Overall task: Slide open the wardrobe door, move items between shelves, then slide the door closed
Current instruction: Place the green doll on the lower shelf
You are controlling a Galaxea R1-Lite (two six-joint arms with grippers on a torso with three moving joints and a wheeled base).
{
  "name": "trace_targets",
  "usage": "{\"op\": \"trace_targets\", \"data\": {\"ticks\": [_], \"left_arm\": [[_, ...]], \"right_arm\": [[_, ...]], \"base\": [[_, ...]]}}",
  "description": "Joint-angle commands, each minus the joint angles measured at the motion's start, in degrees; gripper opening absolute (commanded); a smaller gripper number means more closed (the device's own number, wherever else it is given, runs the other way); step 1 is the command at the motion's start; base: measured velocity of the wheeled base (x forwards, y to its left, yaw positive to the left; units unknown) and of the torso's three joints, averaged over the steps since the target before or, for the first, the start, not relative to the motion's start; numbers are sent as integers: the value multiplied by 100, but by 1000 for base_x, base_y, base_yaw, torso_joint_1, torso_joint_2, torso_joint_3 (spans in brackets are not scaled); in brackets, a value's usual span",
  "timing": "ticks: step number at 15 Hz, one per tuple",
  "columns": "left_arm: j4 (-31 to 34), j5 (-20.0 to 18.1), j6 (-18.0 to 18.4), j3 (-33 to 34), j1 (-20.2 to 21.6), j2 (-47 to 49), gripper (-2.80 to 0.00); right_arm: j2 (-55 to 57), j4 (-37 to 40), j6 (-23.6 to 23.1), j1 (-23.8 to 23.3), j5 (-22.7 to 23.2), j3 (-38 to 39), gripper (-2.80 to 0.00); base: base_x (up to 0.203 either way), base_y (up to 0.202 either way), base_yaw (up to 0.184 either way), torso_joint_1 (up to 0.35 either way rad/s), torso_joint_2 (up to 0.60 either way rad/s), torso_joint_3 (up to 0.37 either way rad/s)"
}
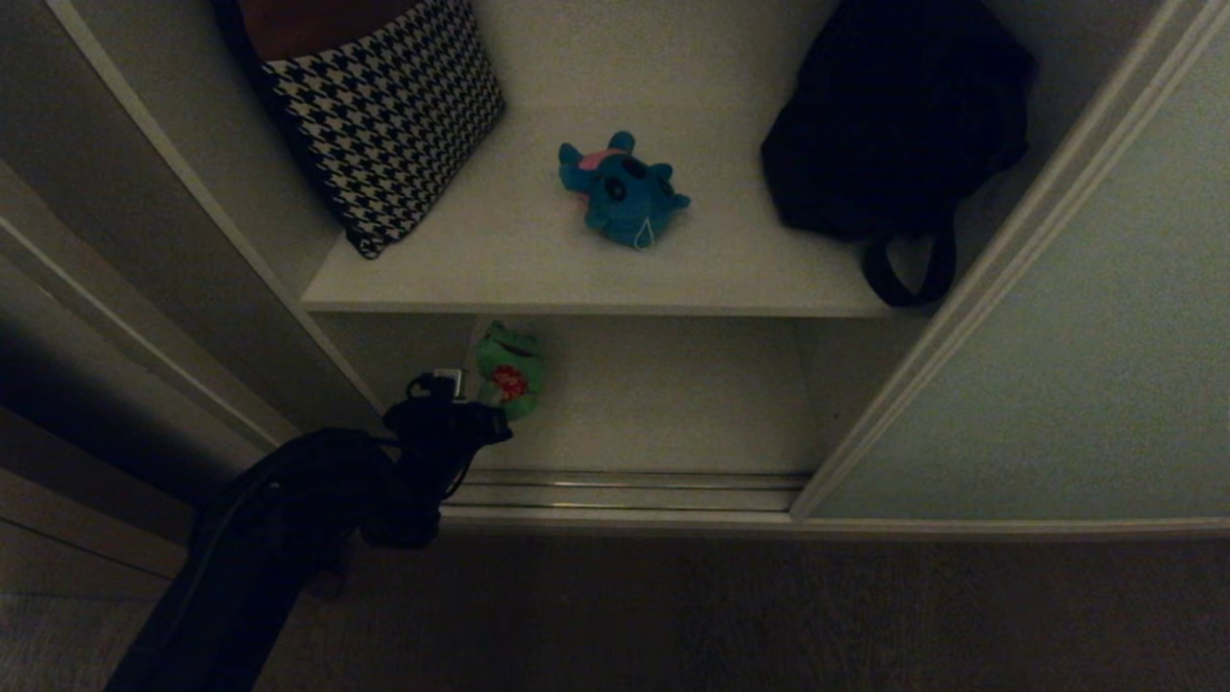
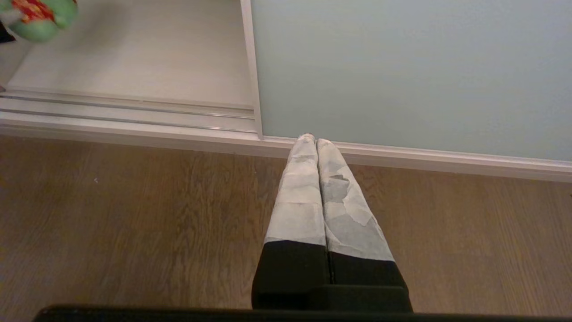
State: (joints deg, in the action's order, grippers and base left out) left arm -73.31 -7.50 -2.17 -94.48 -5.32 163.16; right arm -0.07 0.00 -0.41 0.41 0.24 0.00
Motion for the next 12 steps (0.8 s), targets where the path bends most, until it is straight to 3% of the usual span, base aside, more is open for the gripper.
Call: {"op": "trace_targets", "data": {"ticks": [1, 4, 6, 10, 11, 12], "left_arm": [[228, -12, 3, -298, 13, 335, -280], [849, -94, -2, -553, 81, 398, -280], [1186, -382, -35, -574, 98, 376, -280], [1285, -413, -38, -704, 112, 368, -280], [1340, -418, -43, -815, 121, 391, -15], [1559, -417, -11, -945, 151, 436, 0]], "right_arm": [[-10, 0, -3, 2, 2, 0, -280], [-10, 0, -3, 2, 2, 0, -280], [-10, 0, -3, 2, 2, 0, -280], [-10, 0, -3, 2, 2, 0, -280], [-2, 0, -3, 2, 2, 0, -280], [-10, 0, -3, 2, 2, 0, -280]], "base": [[0, 0, 0, 0, 0, 0], [0, 0, 0, 0, 0, 0], [0, 0, 0, 0, 0, 0], [0, 0, 0, 0, 0, 0], [0, 0, 0, 0, 0, 0], [0, 0, 0, 0, 0, 0]]}}
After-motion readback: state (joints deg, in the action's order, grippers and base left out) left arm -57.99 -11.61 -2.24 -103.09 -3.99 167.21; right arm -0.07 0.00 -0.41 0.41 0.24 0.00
